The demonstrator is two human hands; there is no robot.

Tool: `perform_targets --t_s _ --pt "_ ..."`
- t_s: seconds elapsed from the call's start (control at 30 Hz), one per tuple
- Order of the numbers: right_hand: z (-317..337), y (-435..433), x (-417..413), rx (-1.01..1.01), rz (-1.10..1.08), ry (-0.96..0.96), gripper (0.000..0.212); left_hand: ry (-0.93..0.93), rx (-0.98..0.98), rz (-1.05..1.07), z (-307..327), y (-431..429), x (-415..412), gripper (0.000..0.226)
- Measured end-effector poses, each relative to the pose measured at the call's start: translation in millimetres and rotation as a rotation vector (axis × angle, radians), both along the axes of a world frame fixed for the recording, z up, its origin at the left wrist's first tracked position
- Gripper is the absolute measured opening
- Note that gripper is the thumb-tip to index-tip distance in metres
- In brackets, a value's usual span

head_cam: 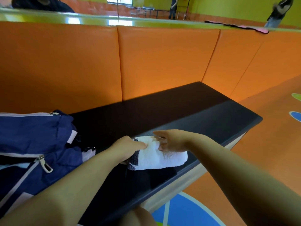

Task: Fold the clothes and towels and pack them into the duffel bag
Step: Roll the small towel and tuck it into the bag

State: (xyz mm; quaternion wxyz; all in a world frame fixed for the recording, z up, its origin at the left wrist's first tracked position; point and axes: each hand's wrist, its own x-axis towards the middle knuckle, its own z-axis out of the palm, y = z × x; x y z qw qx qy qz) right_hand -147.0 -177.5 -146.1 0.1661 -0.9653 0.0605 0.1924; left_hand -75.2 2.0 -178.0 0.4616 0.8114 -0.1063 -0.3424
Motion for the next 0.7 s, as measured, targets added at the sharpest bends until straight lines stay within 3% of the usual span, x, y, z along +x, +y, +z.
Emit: perform_targets --t_s 0.1,0.17,0.3,0.5,0.6,0.7 --pt "3.4 4.4 -5.2 -0.065 0.037 -0.051 0.054 -0.016 -0.064 -0.016 3.4 6.2 -1.1 0.046" --pt "6.6 6.4 -10.8 -0.078 0.042 -0.076 0.053 -0.086 -0.113 -0.065 5.1 12.1 -4.1 0.047" --pt "9.8 11.1 -28.6 -0.064 0.009 -0.164 0.073 -0.295 -0.124 -0.170 3.5 25.5 -10.6 0.040" --pt "10.6 24.0 -58.0 -0.374 0.173 -0.288 0.099 -0.602 -0.157 -0.382 13.4 42.1 -32.3 0.036" --pt "7.8 34.9 -70.4 -0.370 0.245 -0.282 0.090 -0.796 -0.174 -0.483 22.0 48.6 -43.4 0.037" --pt "6.6 48.9 -84.2 -0.224 0.172 -0.291 0.063 -0.895 -0.227 -0.556 26.6 61.0 -51.9 0.035"
